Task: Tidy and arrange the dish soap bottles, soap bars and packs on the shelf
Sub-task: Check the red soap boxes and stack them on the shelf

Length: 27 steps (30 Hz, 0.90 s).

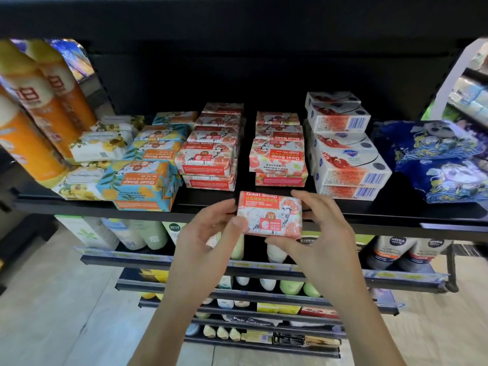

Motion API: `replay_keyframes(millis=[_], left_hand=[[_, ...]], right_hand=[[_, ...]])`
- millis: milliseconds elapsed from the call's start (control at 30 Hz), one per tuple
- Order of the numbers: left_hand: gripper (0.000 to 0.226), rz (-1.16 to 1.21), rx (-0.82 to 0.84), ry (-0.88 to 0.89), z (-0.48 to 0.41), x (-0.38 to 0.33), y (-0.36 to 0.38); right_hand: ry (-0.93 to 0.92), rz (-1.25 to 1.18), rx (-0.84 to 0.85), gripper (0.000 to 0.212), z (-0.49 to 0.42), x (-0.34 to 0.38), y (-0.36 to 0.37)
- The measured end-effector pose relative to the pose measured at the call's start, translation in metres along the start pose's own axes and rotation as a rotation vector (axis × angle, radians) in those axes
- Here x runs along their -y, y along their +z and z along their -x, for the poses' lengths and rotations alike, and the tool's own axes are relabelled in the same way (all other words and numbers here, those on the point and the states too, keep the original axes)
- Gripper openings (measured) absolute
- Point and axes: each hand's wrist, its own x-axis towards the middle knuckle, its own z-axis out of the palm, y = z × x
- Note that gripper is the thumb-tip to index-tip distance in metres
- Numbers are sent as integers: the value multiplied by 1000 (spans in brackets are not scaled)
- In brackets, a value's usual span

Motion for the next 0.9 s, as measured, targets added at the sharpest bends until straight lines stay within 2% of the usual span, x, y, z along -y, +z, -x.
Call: replay_keyframes(millis=[133,267,367,467,600,667,800,900], left_hand=[[36,-484,-54,268,-14,20,-20],[45,-793,-15,466,-36,45,-32],[49,-855,-4,523,-45,59,-32],[49,-842,-26,565,-49,68,-32],[48,-787,-59,584,-49,70,-30],[47,-784,-56,591,-49,70,-29],[46,-782,-63,617,-52,73,-30],[49,-760,-50,615,-53,75,-30]], right_hand=[[69,28,-38,83,-13,1,1],[103,54,-85,84,-22,5,5],[122,23,-130,77,-25,7,10],[125,117,-213,69,-25,8,14],[-54,274,-340,57,-22,26,15],[-135,217,-267,54,-30,48,15],[-145,225,115,74,-71,93,30],[-179,334,204,85,-100,114,48]])
